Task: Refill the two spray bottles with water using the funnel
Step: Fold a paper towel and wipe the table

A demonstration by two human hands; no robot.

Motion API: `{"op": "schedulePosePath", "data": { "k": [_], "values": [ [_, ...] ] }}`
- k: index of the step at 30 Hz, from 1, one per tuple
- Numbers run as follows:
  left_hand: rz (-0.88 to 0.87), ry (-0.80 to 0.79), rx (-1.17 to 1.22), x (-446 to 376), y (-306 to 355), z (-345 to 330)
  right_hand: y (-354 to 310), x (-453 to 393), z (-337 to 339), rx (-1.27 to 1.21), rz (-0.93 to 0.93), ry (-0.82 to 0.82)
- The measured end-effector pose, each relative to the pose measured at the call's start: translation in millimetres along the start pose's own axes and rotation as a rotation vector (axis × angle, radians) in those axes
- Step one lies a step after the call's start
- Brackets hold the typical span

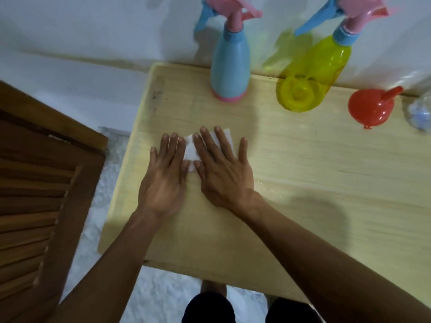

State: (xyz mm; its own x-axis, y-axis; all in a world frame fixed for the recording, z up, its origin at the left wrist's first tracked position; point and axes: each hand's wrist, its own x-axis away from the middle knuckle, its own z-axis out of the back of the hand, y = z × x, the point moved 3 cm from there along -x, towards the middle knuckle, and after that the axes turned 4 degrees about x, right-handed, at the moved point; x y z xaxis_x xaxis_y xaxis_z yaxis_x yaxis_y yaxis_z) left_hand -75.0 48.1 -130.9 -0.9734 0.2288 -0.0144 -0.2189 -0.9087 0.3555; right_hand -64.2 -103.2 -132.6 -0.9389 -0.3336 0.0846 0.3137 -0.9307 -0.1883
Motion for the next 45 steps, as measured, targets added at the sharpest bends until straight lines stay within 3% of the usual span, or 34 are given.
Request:
{"op": "schedulePosePath", "data": {
  "k": [10, 19, 35, 45],
  "values": [
    [0.313, 0.101, 0.041, 41.6, 62.0, -22.3, 38.5, 25.9, -1.6, 0.090, 0.275, 0.009],
    [0.433, 0.188, 0.042, 64.7, 121.0, -49.8, 81.3, 59.6, 8.6, 0.114, 0.403, -0.003],
    [0.503, 0.255, 0.035, 88.9, 244.8, -95.5, 170.6, 128.8, 22.1, 0.076, 0.507, -0.048],
    [0.359, 0.179, 0.007, 83.7, 324.1, -121.7, 249.9, 193.2, 36.6, 0.156, 0.366, -0.027]
  ]
}}
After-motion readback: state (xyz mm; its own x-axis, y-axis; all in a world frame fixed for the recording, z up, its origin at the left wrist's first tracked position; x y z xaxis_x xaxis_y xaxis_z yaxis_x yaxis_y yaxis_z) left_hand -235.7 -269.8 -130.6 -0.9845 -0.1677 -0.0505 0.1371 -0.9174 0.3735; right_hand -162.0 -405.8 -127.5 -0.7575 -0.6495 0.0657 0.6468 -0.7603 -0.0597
